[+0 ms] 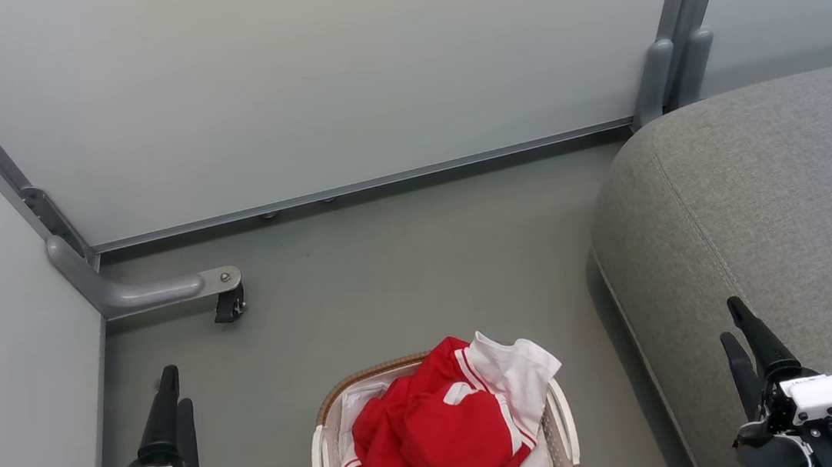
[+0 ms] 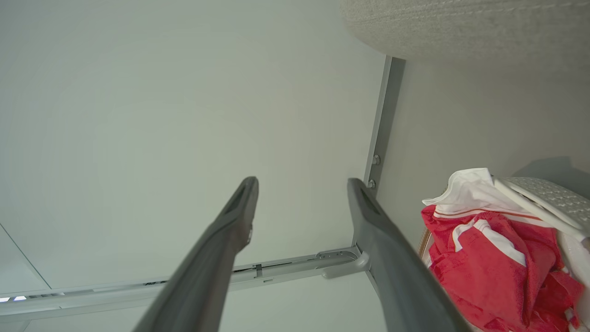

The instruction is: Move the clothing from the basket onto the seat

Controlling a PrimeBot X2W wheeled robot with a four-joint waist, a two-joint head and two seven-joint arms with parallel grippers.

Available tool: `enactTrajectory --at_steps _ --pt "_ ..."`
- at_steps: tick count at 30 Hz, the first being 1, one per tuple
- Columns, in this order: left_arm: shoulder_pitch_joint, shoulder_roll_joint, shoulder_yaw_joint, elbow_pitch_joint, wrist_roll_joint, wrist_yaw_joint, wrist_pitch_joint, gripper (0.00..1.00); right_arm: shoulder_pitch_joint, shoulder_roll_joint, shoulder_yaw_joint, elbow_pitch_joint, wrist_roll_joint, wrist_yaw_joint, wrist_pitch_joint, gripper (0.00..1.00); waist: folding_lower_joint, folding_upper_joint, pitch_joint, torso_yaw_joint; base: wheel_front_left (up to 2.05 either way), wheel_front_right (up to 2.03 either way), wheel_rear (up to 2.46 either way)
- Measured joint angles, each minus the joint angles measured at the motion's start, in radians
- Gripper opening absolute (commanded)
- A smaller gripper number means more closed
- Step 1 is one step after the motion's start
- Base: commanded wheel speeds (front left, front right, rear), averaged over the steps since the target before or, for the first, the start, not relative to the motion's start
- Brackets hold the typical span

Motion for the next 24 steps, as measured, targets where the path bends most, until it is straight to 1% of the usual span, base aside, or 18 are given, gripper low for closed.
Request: enactTrajectory --at_steps 6,10,12,18,20,24 --pt "0.0 0.0 -0.024 -0.018 0.051 0.0 -0.029 1.0 0.003 0.0 -0.003 -0.006 -0.057 0.0 -0.03 1.0 0.0 -0.0001 -0.001 0.0 0.0 0.0 0.0" --pt "0.0 0.0 -0.036 -0.032 0.103 0.0 -0.047 1.0 0.003 -0.001 -0.013 -0.024 -0.124 0.0 -0.049 1.0 0.0 -0.0001 -0.001 -0.001 0.0 0.0 0.0" --pt "0.0 0.0 -0.039 -0.037 0.137 0.0 -0.055 1.0 0.003 -0.001 -0.016 -0.044 -0.178 0.0 -0.057 1.0 0.0 -0.0001 -0.001 -0.001 0.0 0.0 0.0" --pt "-0.003 0.001 -0.046 -0.064 0.267 0.011 -0.081 1.0 0.004 -0.003 -0.016 -0.099 -0.342 0.0 -0.082 1.0 0.0 -0.0001 -0.001 -0.001 0.0 0.0 0.0" --pt "-0.003 0.001 -0.054 -0.079 0.337 0.013 -0.089 1.0 0.006 -0.004 -0.012 -0.112 -0.393 0.0 -0.09 1.0 0.0 0.0 -0.001 -0.002 0.0 0.0 0.0" --pt "-0.003 0.001 -0.07 -0.1 0.443 0.028 -0.103 1.0 0.015 -0.005 0.002 -0.131 -0.489 0.0 -0.105 1.0 0.0 0.0 -0.001 -0.003 0.0 0.0 0.0"
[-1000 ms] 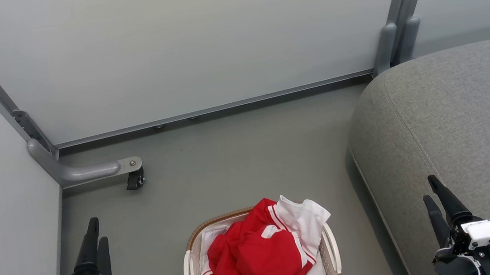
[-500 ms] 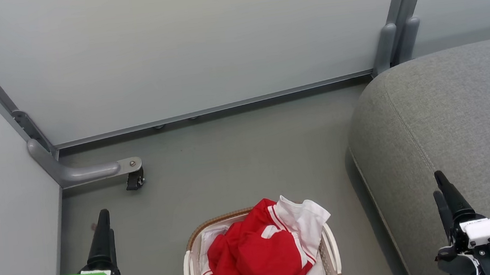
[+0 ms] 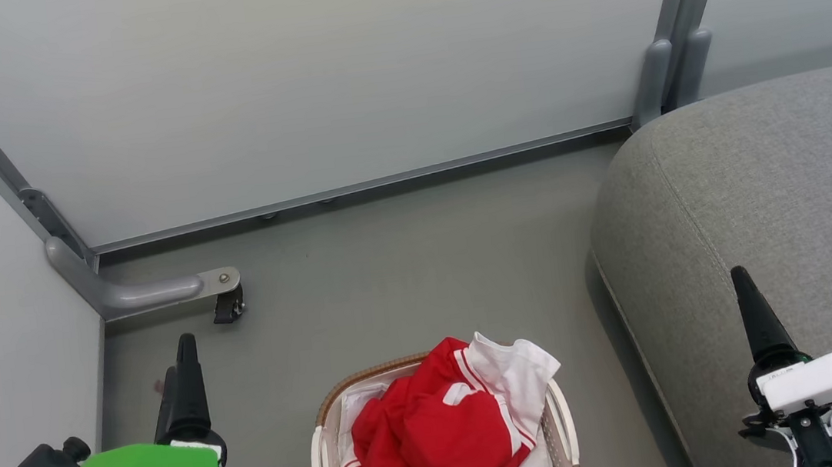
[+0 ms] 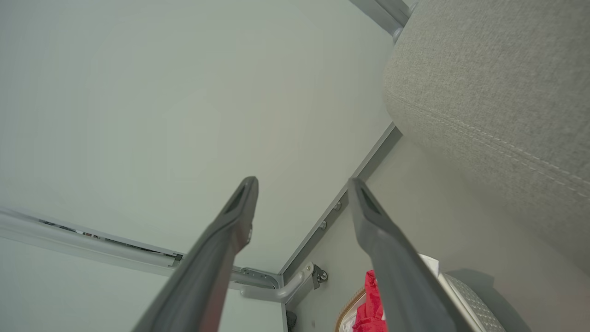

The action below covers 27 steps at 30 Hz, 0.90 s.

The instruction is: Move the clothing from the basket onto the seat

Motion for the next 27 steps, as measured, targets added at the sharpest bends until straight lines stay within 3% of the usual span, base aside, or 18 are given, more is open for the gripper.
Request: enactTrajectory --at_steps 12,27 --pt "0.007 0.001 -0.029 -0.016 0.231 0.017 -0.041 1.0 0.018 -0.003 0.029 -0.02 -0.244 0.0 -0.042 1.0 0.0 0.0 -0.001 0.004 0.0 0.0 0.0" --pt "0.025 0.002 -0.05 0.024 0.406 0.018 -0.089 1.0 0.028 -0.006 0.028 -0.014 -0.475 0.0 -0.089 1.0 0.0 0.0 0.0 0.011 0.0 0.0 0.0"
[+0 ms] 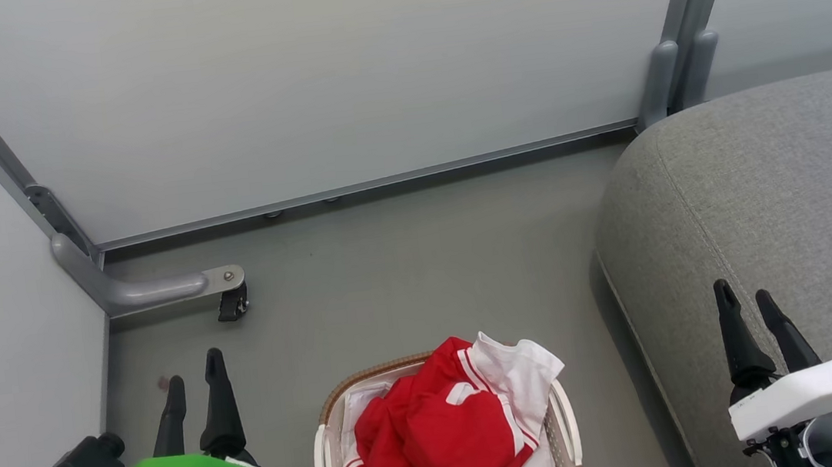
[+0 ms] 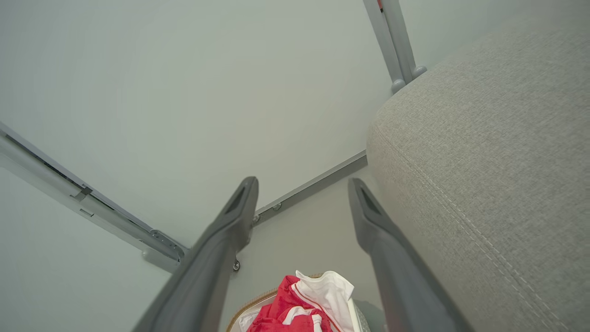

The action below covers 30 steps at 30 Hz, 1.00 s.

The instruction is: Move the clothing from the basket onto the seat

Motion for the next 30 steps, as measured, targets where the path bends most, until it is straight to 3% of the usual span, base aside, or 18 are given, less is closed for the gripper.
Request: enactTrajectory --at_steps 30 --pt "0.005 0.003 -0.014 0.061 0.254 0.002 -0.075 1.0 0.009 -0.004 0.011 0.014 -0.34 0.0 -0.075 1.0 0.0 0.0 -0.002 0.009 0.0 0.0 0.0"
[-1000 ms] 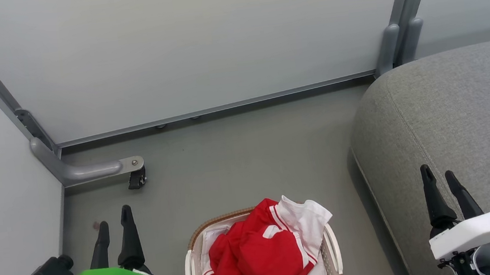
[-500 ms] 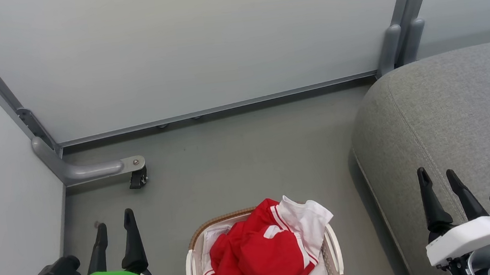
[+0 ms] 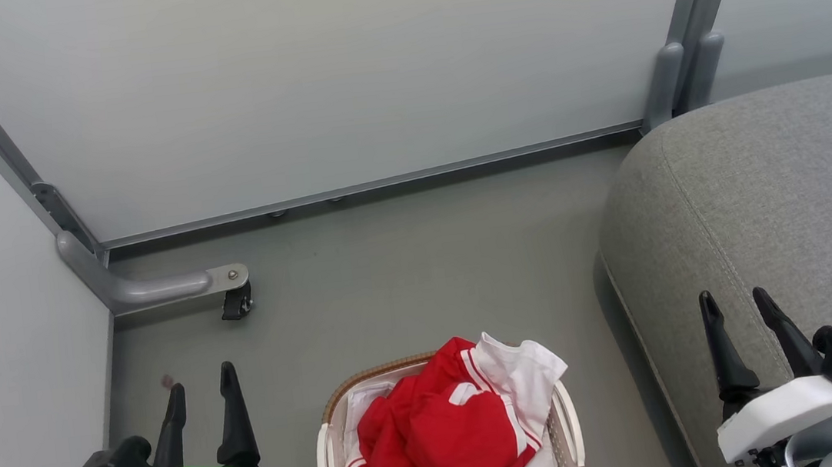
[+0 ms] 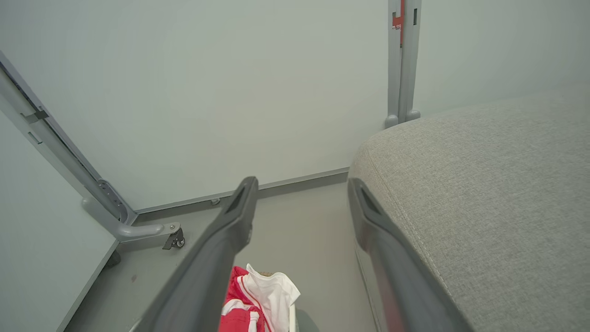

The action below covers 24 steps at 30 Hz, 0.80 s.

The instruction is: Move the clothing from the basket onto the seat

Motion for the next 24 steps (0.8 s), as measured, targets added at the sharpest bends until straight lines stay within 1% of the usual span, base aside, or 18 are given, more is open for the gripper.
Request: enactTrajectory --at_steps 24 --pt "0.0 0.002 -0.032 0.053 0.143 0.0 -0.05 1.0 0.006 -0.003 0.01 -0.013 -0.204 0.0 -0.049 1.0 0.0 0.0 0.003 0.006 0.0 0.0 0.0"
